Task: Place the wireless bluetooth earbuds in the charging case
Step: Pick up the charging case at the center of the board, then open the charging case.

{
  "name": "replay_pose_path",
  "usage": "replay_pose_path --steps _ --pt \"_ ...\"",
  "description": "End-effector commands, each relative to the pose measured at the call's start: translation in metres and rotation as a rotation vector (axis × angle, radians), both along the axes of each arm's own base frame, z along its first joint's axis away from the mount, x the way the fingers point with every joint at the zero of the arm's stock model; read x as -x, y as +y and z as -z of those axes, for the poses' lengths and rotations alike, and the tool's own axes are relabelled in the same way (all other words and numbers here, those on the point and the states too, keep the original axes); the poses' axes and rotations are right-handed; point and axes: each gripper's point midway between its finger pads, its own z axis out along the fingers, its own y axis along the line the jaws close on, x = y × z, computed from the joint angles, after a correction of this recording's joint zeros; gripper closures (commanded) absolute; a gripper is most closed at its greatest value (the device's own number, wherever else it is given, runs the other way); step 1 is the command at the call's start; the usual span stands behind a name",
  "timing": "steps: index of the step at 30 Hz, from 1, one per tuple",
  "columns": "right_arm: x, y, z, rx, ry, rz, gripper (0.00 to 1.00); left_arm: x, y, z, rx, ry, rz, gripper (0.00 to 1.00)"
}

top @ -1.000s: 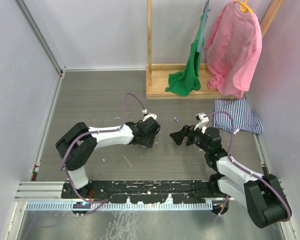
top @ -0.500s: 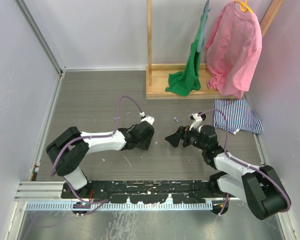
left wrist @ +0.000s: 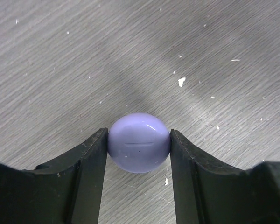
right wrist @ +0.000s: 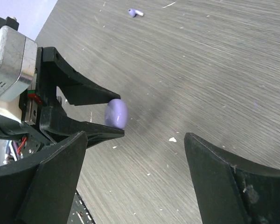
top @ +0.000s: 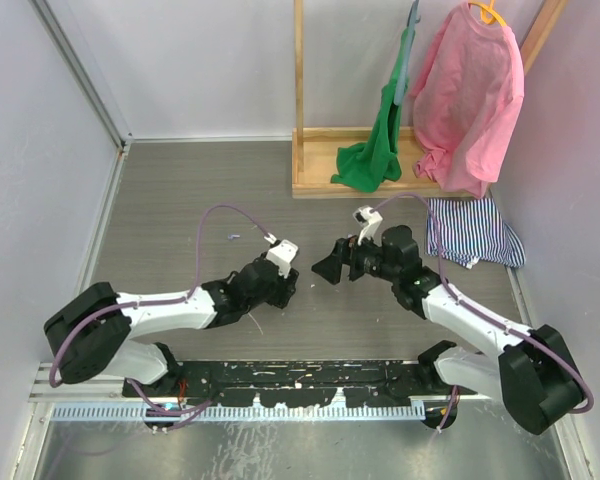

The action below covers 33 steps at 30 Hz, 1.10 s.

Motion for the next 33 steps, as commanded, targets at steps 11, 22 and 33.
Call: replay_pose_path --steps 11,22,33 --pt "-0.006 0.030 -0.028 0.100 -0.008 -0.092 0.16 -0.001 -0.037 -0.077 0.268 -0.380 0.230 0.60" --pt "-0.001 0.046 -0.037 0.097 -0.001 -0.184 0.29 0.003 -0.053 -0.091 0.297 -0.555 0.372 0.59" --pt "0.003 0.042 -0.029 0.160 0.003 -0.214 0.43 0.006 -0.060 -0.110 0.355 -0.679 0.418 0.61"
